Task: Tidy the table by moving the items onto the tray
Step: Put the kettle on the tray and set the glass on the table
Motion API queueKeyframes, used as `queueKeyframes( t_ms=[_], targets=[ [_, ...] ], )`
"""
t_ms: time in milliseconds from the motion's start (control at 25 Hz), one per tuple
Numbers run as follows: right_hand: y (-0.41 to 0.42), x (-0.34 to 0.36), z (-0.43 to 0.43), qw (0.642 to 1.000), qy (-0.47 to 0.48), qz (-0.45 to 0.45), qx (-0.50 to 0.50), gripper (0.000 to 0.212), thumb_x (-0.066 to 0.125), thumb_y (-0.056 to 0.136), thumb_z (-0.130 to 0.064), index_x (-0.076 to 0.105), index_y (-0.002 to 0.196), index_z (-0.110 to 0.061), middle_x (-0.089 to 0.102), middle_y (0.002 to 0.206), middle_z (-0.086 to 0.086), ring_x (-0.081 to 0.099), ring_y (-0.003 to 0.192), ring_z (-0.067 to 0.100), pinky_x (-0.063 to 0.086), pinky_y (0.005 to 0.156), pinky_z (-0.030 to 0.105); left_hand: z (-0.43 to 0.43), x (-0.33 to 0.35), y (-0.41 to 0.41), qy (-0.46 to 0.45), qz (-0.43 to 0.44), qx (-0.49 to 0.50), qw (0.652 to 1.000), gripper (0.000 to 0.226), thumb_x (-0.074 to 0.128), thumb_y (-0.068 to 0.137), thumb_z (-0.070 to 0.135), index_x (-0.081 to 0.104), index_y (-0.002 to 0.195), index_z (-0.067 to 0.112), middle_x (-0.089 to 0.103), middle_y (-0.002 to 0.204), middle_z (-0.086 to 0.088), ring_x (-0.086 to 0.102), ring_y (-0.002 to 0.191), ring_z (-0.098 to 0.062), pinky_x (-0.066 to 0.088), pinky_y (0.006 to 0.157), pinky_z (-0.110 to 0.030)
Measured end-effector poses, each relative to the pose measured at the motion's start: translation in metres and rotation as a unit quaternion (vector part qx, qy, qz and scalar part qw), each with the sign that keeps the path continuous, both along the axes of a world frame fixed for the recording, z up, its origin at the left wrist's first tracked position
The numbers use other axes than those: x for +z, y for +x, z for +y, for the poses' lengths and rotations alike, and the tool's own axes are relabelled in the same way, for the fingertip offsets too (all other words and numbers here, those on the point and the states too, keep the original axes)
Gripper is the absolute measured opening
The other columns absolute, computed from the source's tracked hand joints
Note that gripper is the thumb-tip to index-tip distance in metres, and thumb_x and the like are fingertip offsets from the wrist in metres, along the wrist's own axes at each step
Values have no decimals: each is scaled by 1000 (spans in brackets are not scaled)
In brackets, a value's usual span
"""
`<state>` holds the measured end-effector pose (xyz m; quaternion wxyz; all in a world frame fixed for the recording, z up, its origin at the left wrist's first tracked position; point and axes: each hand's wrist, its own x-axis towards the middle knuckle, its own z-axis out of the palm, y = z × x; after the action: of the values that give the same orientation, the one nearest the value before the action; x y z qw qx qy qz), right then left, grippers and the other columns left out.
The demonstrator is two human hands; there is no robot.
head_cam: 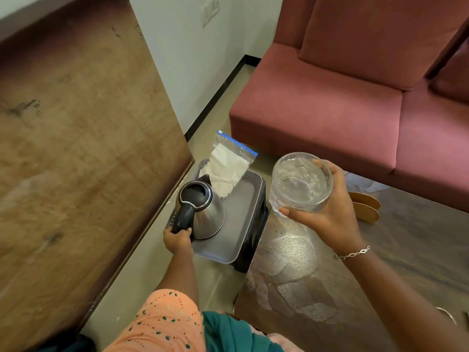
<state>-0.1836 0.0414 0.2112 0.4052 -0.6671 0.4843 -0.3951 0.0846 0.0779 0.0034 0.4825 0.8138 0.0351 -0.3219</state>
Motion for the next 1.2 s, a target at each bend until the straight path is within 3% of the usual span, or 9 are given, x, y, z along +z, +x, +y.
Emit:
queueKeyframes(
  t_ms=[280,480,520,600,640,760,880,1040,1200],
  targets=[
    [-14,-5,4,1000,1,-13,-18,96,84,45,-39,36,124,-13,47,117,-17,48,107,-10,39,87,5,8,-19,22,5,95,-151,984,57,81,64,2,54,114,-6,59,118,-28,59,105,-42,48,91,-56],
    [-30,-7,12,999,9,-27,-23,92,80,47,-44,34,123,-20,50,119,-10,51,110,0,44,90,14,-17,70,-21,30,-174,-217,960,84,76,68,42,40,131,-2,44,135,-24,39,128,-38,35,105,-50],
    [-36,-8,13,999,9,-24,-23,92,80,47,-44,33,123,-22,51,120,-7,51,111,3,44,91,16,-24,96,-39,-29,-151,-240,959,77,70,72,48,45,127,1,51,130,-19,44,124,-35,38,103,-47],
    [-49,-9,17,1000,9,-17,-22,91,81,48,-43,32,123,-24,50,121,-6,50,112,2,44,92,15,-28,145,-81,-146,50,-303,940,56,60,85,44,50,125,6,58,122,-9,48,122,-26,35,105,-39],
    [-56,-9,19,1000,8,-16,-21,91,82,48,-40,32,122,-24,50,121,-7,49,111,0,43,91,13,-27,169,-104,-171,157,-332,914,61,60,84,44,46,129,7,54,127,-9,44,126,-24,30,108,-39],
    [-79,-8,25,1000,2,-12,-27,89,85,49,-31,34,121,-21,47,118,-16,48,108,-8,39,89,6,-18,205,-155,-162,331,-429,825,133,82,37,64,26,142,4,35,144,-21,33,135,-32,29,110,-44],
    [-102,-5,32,999,-6,-1,-41,88,83,48,-37,33,120,-25,45,116,-22,46,107,-13,37,86,2,-9,212,-194,-135,374,-467,790,135,84,28,64,35,137,3,51,132,-19,51,121,-29,46,94,-43],
    [-138,-2,42,998,-14,5,-62,86,83,48,-38,32,117,-29,41,112,-24,42,104,-20,37,82,-1,-4,209,-241,-148,376,-475,782,82,90,27,49,69,97,11,71,94,-8,64,89,-19,47,87,-39],
    [-171,-3,47,998,9,0,-55,81,79,48,-46,31,113,-40,44,116,-21,46,107,-12,38,83,1,-3,207,-276,-139,376,-455,796,64,86,45,34,63,98,6,67,96,-13,65,85,-20,53,78,-32]
  ],
)
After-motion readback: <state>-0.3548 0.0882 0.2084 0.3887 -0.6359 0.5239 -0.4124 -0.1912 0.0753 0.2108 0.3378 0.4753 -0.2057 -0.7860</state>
